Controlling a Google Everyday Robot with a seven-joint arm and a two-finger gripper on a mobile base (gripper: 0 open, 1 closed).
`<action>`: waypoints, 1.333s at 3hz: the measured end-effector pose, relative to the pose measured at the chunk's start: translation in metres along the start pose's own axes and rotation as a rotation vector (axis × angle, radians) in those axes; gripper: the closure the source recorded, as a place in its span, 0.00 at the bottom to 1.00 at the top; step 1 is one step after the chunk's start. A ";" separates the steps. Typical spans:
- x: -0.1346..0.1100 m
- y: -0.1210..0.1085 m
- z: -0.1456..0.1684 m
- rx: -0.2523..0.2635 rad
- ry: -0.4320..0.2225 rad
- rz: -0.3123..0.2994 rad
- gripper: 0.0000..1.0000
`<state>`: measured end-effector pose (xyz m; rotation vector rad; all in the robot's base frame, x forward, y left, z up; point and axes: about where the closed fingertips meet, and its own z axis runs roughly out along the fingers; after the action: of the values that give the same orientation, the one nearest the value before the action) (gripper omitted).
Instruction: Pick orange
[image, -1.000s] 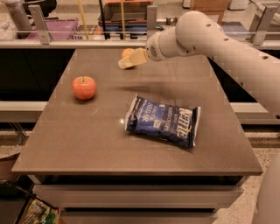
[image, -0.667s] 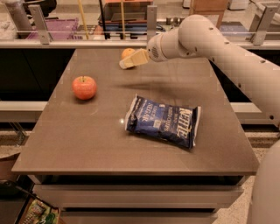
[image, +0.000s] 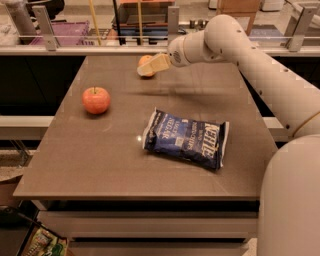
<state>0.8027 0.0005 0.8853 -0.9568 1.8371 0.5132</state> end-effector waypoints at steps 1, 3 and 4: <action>-0.002 -0.005 0.011 -0.023 -0.001 -0.005 0.00; 0.002 -0.007 0.046 -0.059 0.014 0.004 0.00; 0.008 -0.006 0.051 -0.051 0.033 0.008 0.00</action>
Offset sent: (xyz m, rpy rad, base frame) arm 0.0325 0.0196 -0.0107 0.0172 0.0248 0.0583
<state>0.8347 0.0293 0.8554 -0.9984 1.8659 0.5543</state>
